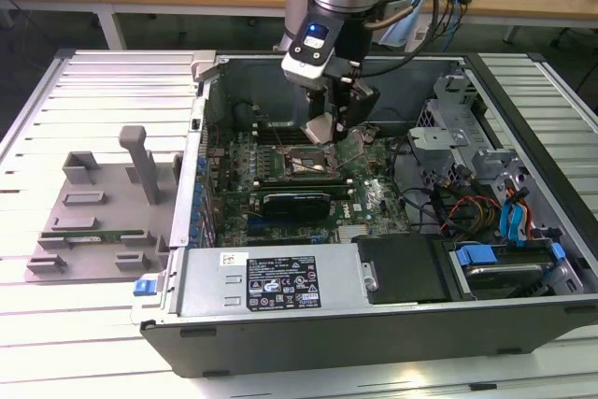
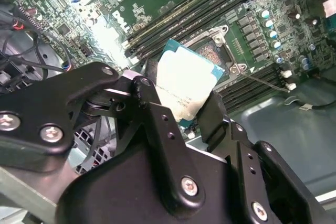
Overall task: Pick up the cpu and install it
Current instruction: 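Place the cpu into insertion slot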
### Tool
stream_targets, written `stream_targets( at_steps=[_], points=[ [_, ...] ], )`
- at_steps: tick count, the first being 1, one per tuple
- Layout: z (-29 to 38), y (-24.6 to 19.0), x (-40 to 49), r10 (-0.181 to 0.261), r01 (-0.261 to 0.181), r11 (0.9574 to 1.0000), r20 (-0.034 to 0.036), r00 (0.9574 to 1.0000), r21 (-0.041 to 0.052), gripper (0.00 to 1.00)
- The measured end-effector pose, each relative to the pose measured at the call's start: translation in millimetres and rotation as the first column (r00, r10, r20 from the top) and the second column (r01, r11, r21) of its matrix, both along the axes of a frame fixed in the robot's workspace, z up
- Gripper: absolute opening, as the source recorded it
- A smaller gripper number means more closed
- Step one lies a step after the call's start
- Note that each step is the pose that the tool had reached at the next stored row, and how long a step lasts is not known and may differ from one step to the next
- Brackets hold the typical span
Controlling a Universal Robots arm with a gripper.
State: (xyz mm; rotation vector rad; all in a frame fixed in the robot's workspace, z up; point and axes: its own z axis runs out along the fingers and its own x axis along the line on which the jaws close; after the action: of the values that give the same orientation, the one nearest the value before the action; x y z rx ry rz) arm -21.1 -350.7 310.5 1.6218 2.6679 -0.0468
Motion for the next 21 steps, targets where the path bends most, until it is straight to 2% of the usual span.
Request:
stream_targets(
  at_steps=[4, 5, 11, 16, 21],
  points=[
    [0.0, 0.0, 0.0, -0.039, 0.039, 0.9992, -0.0001, 0.9992, -0.0006, 0.54],
    [0.0, 0.0, 0.0, -0.06, 0.06, 0.9982, 0.0, 0.9982, -0.0008, 0.54],
    [-0.1, 0.0, 0.0, -0.112, 0.112, 0.9937, 0.0002, 0.9937, -0.0025, 0.54],
    [-0.1, 0.0, 0.0, -0.158, 0.158, 0.9874, 0.0004, 0.9874, -0.0043, 0.54],
    [-0.1, 0.0, 0.0, -0.222, 0.222, 0.9751, 0.0009, 0.9751, -0.0068, 0.54]
  ],
)
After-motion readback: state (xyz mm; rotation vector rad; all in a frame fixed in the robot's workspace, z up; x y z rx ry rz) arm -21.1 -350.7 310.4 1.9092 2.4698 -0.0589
